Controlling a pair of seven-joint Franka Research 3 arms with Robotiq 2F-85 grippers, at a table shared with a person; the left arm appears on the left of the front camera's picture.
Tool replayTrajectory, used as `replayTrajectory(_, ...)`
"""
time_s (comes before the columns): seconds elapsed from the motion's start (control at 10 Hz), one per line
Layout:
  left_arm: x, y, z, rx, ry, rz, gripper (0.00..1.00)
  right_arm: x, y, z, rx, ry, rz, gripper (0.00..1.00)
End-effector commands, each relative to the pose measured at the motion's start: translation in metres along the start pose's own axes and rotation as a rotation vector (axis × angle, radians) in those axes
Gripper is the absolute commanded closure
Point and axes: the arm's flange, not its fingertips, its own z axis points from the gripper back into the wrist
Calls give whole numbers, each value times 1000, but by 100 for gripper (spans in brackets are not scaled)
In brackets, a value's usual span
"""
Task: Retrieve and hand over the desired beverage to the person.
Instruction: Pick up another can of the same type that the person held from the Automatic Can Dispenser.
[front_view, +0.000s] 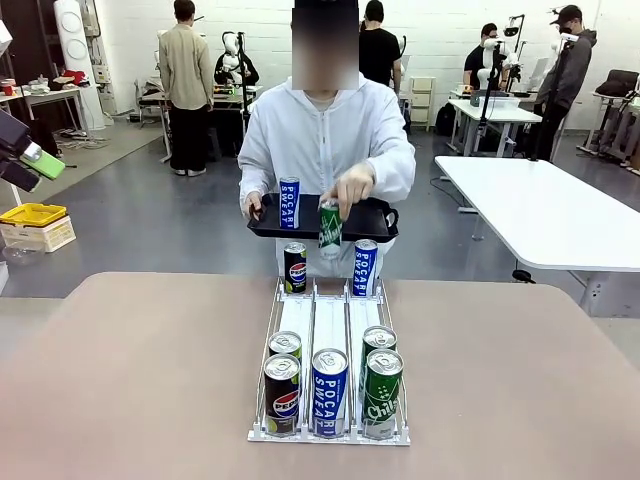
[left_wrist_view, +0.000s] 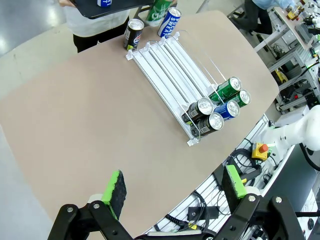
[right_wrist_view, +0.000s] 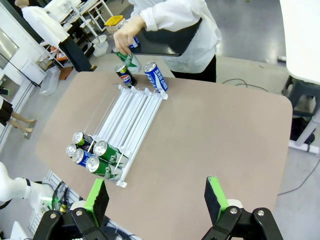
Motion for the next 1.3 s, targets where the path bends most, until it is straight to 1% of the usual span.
replayTrajectory(0.0,0,0,0,-7,-5,-6,0,0,0,-2,31,-11,14,0)
replayTrajectory(1.1,0,0,0,-7,-5,-6,0,0,0,-2,31,-11,14,0)
replayTrajectory(1.2,0,0,0,-7,-5,-6,0,0,0,0,0,0,0,0)
